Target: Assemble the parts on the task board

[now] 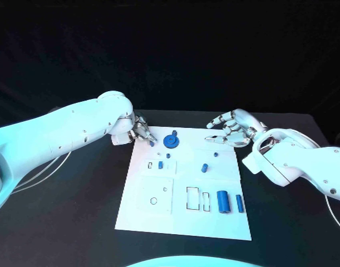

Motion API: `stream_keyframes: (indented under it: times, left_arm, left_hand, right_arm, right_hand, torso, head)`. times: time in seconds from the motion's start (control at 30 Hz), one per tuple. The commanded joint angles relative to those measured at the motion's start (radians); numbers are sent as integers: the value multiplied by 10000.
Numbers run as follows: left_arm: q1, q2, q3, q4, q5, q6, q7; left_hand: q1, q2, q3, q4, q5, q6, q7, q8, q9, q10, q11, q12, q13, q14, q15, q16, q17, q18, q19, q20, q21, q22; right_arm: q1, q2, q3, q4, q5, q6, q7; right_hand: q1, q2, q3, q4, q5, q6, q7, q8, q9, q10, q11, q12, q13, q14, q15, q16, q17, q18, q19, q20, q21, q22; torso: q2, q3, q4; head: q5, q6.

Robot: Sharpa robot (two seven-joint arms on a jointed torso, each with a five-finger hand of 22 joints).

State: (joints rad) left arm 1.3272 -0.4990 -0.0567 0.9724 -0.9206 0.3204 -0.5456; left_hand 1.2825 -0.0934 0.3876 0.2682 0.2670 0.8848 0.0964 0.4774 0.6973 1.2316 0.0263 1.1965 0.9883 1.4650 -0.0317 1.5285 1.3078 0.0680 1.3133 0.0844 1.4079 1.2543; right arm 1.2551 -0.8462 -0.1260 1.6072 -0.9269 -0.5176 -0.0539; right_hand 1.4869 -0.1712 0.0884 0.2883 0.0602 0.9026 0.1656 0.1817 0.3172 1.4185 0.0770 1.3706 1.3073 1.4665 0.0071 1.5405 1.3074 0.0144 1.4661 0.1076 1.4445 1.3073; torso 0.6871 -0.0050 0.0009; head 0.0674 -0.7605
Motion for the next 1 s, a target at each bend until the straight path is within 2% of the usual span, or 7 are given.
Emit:
stream_keyframes:
  times: [0.03, 0.17, 0.43, 0.67, 0.8, 0.93, 1.0]
  left_arm:
    - [-5, 17, 0, 1, 245, -104, 223]
    - [-13, 3, 0, -1, 383, -190, 293]
    - [-24, -129, 1, 106, 593, -261, 340]
    - [-27, -618, 28, 751, 861, -401, 222]
    - [-25, -1062, 48, 1419, 954, -604, 126]
    - [-24, -1583, 56, 2228, 876, -983, 91]
    - [-24, -1804, 56, 2593, 793, -1171, 97]
  left_hand:
    - [385, 96, 308, -162, -17, 66, -52, 162, 62, 21, -76, 46, -2, 793, -46, 59, 1978, 82, 60, -48, 18, 32]
    - [896, 138, 1583, -711, -33, -155, -43, 717, 515, 88, -107, 12, -47, 812, -88, 87, 2017, 70, 88, -94, 50, 104]
    - [323, -239, 3352, -1398, -3, -312, -31, 1253, 987, 178, -96, 70, -38, 836, -48, 122, 2068, 55, 134, -84, 121, 227]
    - [-359, -539, 4311, -1957, 94, -198, -106, 1551, 1164, 459, -164, 272, 159, 948, -127, 266, 2328, -6, 369, -144, 295, 520]
    - [-841, -718, 4769, -2265, 309, -59, -192, 1715, 1219, 715, -246, 419, 342, 1029, -202, 378, 2542, -60, 574, -212, 428, 753]
    - [-1350, -919, 5072, -2569, 1107, 141, -305, 1901, 1268, 1019, -358, 587, 591, 1058, -301, 423, 2630, -135, 845, -304, 597, 1061]
    - [-1439, -953, 5106, -2628, 1230, 182, -328, 1931, 1271, 1090, -379, 636, 672, 1058, -319, 423, 2630, -143, 873, -322, 615, 1095]
  right_arm:
    - [-2, 15, 1, -5, -34, 65, 101]
    - [-2, 28, 1, -21, -34, 76, 97]
    - [-3, 56, 1, -61, -34, 114, 86]
    - [-3, 49, 1, -81, -34, 148, 74]
    - [-4, 38, 0, -88, -34, 152, 81]
    - [-5, 19, 0, -93, -34, 150, 96]
    - [-5, 13, 0, -95, -37, 148, 103]
  right_hand:
    - [-84, 37, -35, -11, 6, -28, -34, 47, 8, -70, 20, -28, 1220, 822, -22, -57, 1854, 174, 414, 13, -64, 1874]
    - [-84, 37, -35, -11, 6, -28, -34, 47, 8, -70, 20, -28, 1220, 822, -22, -57, 1854, 174, 414, 13, -64, 1874]
    - [-84, 37, -35, -11, 6, -28, -34, 47, 8, -70, 20, -28, 1220, 822, -22, -57, 1854, 174, 414, 13, -64, 1874]
    - [-84, 37, -35, -11, 6, -28, -34, 47, 8, -70, 20, -28, 1220, 822, -22, -57, 1854, 174, 414, 13, -64, 1874]
    - [-82, 60, -30, -15, 5, -24, -38, 68, 10, -77, 15, -39, 1206, 816, -27, -71, 1830, 182, 401, 8, -103, 1853]
    - [-82, 60, -30, -15, 5, -24, -38, 68, 10, -77, 15, -39, 1206, 816, -27, -71, 1830, 182, 401, 8, -103, 1853]
    - [-82, 60, -30, -15, 5, -24, -38, 68, 10, -77, 15, -39, 1206, 816, -27, -71, 1830, 182, 401, 8, -103, 1853]
  torso:
    - [3, -3, 1]
    - [-2, -1, -6]
    - [-24, -1, 4]
    - [-29, 0, 23]
    - [-46, -2, 39]
    - [-67, -3, 60]
    - [-71, 1, 68]
  head:
    - [10, -17]
    - [23, -16]
    - [30, -31]
    - [65, -31]
    - [84, -25]
    - [120, -34]
    - [118, -35]
